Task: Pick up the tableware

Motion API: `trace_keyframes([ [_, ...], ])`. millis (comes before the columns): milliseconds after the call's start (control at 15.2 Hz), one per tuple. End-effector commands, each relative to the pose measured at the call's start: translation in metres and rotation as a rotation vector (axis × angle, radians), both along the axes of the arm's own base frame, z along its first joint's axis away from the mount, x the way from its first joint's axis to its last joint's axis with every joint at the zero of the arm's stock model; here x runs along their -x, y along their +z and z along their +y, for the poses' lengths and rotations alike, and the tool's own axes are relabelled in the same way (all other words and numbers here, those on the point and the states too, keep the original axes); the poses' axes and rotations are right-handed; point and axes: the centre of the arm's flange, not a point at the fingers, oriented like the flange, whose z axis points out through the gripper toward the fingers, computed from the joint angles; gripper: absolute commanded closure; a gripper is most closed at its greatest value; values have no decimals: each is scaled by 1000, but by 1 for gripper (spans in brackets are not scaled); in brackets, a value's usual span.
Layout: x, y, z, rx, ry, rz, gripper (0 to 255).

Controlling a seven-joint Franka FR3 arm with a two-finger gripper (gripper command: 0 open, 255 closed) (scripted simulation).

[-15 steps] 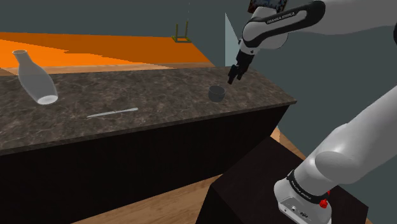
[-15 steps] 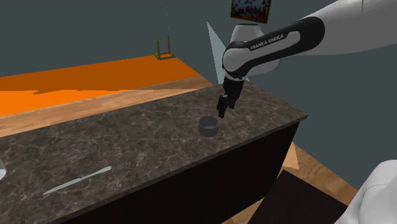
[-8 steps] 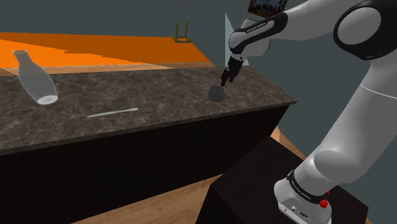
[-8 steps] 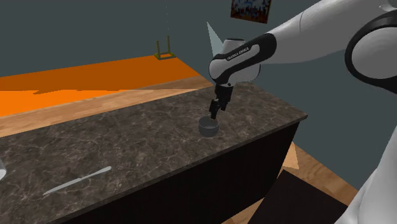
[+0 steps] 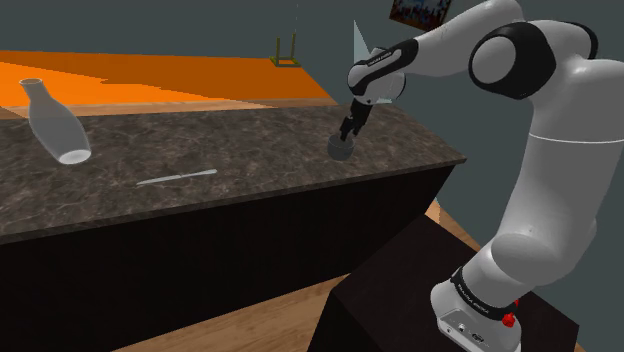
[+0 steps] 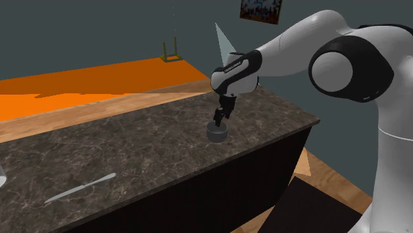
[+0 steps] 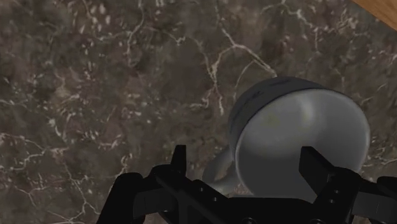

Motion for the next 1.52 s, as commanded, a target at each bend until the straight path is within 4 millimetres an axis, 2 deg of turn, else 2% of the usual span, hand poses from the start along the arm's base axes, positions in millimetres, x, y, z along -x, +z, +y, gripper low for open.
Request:
trace_keyframes([
  [0,-2,-10,0,0,0,-1,0],
  [198,-2,-26,0,0,0,-1,0],
  [330,-2,-29,0,0,0,-1,0],
  [396,-2,-28,0,0,0,-1,255],
  [990,-2,-29,0,0,0,-1,255],
  [1452,-2,8,0,0,0,-1,255],
])
